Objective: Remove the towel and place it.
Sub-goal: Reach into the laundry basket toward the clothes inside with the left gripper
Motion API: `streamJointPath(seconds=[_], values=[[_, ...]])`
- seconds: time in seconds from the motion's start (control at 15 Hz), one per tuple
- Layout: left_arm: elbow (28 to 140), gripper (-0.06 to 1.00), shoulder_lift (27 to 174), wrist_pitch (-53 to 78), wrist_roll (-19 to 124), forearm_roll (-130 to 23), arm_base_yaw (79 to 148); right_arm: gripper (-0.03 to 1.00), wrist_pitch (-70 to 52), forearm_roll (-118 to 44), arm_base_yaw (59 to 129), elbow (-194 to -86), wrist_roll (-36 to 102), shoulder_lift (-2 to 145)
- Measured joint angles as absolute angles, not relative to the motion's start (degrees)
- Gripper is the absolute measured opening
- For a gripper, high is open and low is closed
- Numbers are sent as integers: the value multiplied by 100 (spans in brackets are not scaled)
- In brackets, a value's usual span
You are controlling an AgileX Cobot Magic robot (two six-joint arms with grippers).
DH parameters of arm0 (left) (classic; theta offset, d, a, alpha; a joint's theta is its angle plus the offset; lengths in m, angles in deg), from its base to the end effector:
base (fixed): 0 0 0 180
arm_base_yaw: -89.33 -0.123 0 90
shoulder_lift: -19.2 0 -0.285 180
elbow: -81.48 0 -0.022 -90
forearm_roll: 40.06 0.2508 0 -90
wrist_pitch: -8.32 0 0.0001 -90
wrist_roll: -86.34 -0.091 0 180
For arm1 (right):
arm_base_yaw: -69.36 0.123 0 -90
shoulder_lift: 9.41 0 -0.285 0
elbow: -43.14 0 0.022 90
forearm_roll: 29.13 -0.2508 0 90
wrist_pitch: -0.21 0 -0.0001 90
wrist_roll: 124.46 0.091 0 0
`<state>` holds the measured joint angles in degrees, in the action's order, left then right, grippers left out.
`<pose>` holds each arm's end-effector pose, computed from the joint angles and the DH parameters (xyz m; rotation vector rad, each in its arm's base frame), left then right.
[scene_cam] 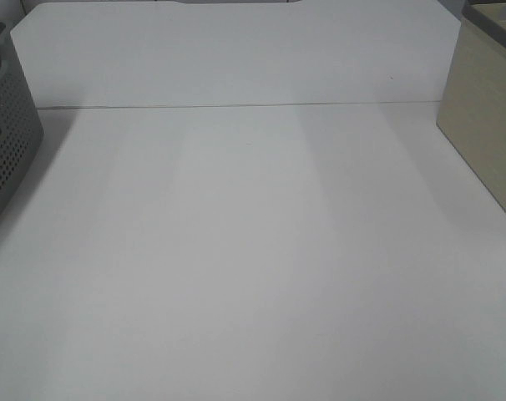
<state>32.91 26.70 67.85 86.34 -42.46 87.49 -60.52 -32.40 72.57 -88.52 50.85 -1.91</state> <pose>-0.0047 -0.0034 0.2791 -0.0309 2.0168 -0.0295 -0.0064 0.0042 0.2785 -0.1430 2.0286 0.0519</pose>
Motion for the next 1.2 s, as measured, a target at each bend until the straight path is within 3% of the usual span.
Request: streamJointPath(seconds=[1.2], values=[[3291, 99, 2670, 6785, 8634, -4246, 8749, 75, -6058, -3240, 7257, -8852, 5085, -191]])
